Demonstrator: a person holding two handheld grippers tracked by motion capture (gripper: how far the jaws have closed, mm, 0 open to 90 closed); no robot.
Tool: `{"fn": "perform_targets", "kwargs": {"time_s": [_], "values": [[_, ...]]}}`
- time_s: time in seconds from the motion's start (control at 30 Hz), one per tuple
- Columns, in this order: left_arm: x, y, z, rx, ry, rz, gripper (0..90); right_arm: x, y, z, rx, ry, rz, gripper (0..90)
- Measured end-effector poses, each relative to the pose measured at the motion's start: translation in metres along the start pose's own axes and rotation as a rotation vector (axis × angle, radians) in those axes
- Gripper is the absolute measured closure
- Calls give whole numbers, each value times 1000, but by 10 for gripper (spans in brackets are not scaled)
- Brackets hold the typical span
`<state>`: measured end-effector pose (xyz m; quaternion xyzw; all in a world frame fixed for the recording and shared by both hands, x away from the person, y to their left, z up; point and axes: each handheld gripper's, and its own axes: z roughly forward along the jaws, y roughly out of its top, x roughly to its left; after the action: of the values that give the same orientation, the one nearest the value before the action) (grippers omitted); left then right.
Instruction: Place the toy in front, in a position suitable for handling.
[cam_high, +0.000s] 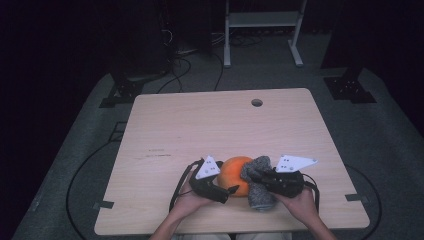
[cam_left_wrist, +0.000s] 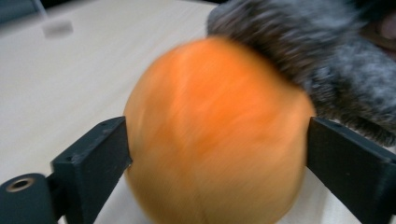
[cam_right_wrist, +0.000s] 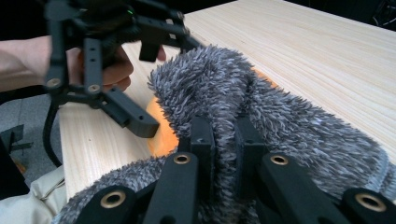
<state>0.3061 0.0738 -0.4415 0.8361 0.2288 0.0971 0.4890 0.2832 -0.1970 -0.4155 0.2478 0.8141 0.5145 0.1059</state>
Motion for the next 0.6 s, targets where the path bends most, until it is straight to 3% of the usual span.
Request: {"fn": "perform_targets", "kwargs": {"time_s": [0.07,0.1,0.13,0.17,0.2,0.23,0.27,0.3,0.33,0.4,0.43,0.47,0.5,0.53,0.57,0.6], "values": [[2,-2,1,2,-14,-24,90,-1,-1,0,2,-6,1,807],[-2,-3,-2,-20,1,18,209,-7,-4,-3,19,-39,21,807],[-5,-1,-4,-18,21,52,246,-12,-6,-5,20,-55,46,807],[-5,-1,-4,-18,21,52,276,-12,-6,-5,20,-55,46,807],[-7,1,-5,-21,35,77,299,-18,-7,-12,38,-107,66,808],[-10,3,-7,-35,45,106,299,-18,-7,-12,38,-107,66,808],[-14,7,-7,-38,67,163,327,-15,-4,-20,-8,-100,66,807],[-14,7,-7,-38,67,163,330,-15,-4,-20,-8,-100,66,807],[-19,9,-6,-26,71,211,330,-4,5,-23,-72,-32,28,807],[-22,9,-5,-31,72,228,317,5,10,-16,-57,-15,-22,807],[-23,9,-5,-31,68,239,317,5,10,-16,-57,-15,-22,807],[-23,8,-4,-31,72,228,204,4,6,-6,-7,-31,-33,807],[-21,8,-3,-21,71,210,204,4,6,-6,-7,-31,-33,807],[-19,7,-1,-15,68,174,145,1,3,-5,-3,-30,-22,807],[-13,5,1,-5,43,94,101,-6,-1,-6,-1,-36,14,807],[-13,5,1,-5,43,94,144,-9,-1,-8,-3,-51,20,807]]}}
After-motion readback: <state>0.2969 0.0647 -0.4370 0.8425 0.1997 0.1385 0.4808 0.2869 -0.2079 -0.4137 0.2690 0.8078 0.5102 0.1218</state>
